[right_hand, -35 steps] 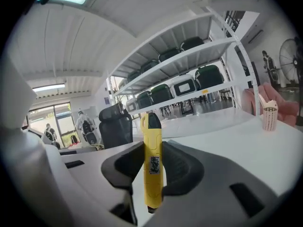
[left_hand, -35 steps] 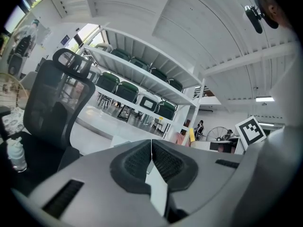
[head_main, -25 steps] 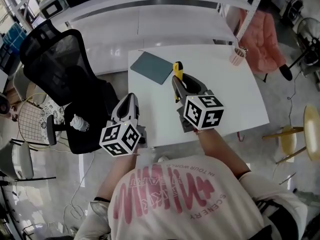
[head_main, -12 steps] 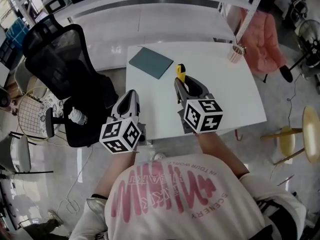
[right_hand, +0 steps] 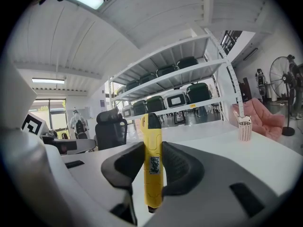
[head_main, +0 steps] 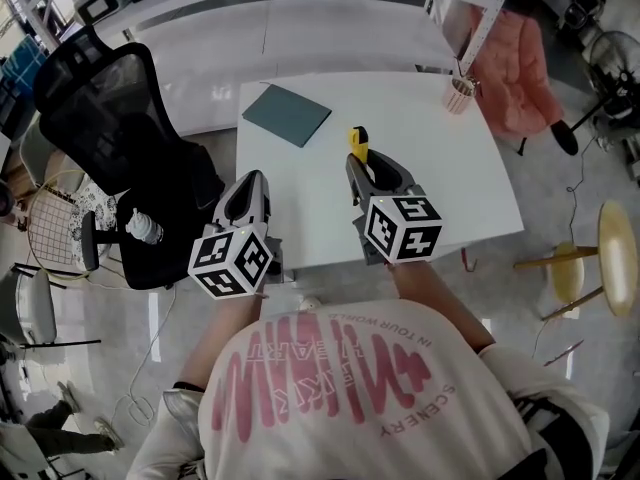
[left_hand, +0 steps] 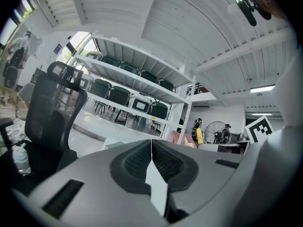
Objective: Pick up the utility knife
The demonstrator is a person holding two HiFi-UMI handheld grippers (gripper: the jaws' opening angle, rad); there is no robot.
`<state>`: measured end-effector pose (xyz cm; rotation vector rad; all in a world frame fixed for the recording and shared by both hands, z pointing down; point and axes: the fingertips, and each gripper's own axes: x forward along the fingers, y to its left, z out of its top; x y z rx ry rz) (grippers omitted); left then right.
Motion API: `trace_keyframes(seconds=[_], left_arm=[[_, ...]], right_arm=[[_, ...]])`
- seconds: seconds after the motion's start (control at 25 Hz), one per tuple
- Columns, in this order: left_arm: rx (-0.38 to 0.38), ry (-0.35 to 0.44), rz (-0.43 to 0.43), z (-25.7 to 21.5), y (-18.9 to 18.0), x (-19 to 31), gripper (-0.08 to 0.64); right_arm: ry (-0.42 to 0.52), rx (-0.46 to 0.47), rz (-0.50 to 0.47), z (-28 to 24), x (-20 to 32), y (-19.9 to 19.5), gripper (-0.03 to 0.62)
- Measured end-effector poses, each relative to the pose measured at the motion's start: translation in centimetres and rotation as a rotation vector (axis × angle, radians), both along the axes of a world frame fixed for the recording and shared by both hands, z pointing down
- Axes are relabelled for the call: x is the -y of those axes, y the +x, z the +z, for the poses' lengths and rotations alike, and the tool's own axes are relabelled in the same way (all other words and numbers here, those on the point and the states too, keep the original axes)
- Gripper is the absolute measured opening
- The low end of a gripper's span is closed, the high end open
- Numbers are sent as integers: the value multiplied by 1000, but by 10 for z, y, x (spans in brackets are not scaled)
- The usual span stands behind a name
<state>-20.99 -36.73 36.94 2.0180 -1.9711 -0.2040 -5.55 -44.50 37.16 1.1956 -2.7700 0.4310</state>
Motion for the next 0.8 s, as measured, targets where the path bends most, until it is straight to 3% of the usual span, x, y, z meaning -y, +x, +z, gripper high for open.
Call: trace_keyframes(seconds=[0.8], left_arm=[[7,-36,4,15,9,24,25]], right_arm=[[-60,11,15,24,27,12,130]])
